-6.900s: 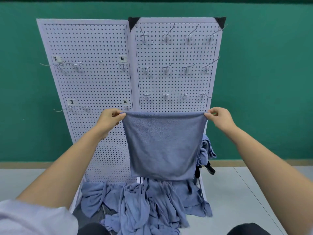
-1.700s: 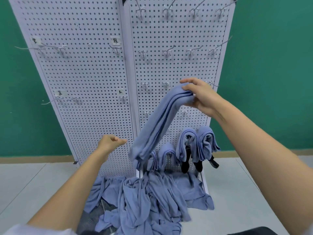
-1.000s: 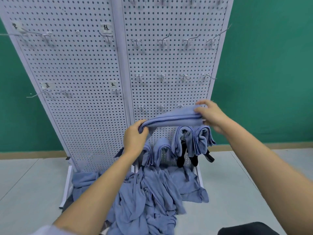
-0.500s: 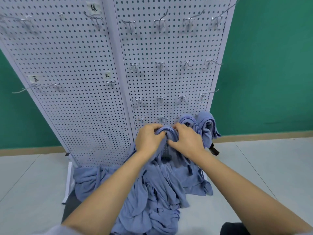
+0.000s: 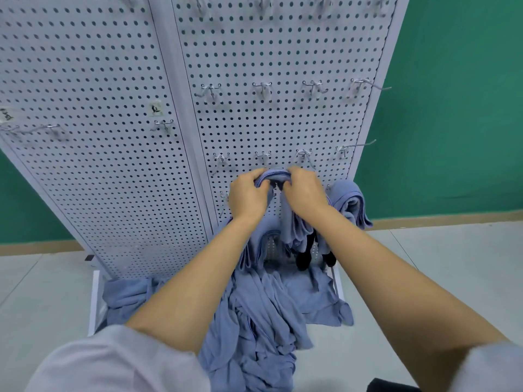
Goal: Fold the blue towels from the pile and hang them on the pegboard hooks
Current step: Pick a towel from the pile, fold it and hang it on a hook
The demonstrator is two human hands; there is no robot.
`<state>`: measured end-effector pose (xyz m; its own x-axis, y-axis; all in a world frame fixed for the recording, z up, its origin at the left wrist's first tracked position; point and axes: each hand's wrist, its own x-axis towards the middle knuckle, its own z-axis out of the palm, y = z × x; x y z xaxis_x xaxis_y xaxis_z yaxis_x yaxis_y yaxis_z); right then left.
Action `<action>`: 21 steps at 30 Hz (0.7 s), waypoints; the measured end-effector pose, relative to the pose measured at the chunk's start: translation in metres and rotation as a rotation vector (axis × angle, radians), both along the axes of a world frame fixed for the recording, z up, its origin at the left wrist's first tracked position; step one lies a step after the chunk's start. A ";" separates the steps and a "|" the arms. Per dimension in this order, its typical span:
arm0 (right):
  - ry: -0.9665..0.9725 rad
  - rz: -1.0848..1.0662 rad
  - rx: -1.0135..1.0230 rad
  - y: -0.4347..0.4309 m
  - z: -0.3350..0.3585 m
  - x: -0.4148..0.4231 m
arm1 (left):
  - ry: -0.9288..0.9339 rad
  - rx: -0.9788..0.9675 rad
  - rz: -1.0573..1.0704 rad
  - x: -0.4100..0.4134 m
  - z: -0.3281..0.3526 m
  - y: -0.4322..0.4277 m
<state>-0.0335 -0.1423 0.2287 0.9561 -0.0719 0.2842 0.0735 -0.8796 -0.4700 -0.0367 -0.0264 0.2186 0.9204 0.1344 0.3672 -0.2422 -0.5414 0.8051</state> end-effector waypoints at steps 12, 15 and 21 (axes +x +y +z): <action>0.038 -0.028 0.334 0.013 -0.098 0.008 | 0.134 -0.062 0.020 0.025 -0.096 0.002; 0.116 -0.105 0.285 0.016 -0.115 0.000 | 0.174 0.030 0.111 0.019 -0.116 0.007; 0.212 -0.170 0.255 0.009 -0.124 -0.001 | 0.308 -0.130 -0.033 0.007 -0.113 0.001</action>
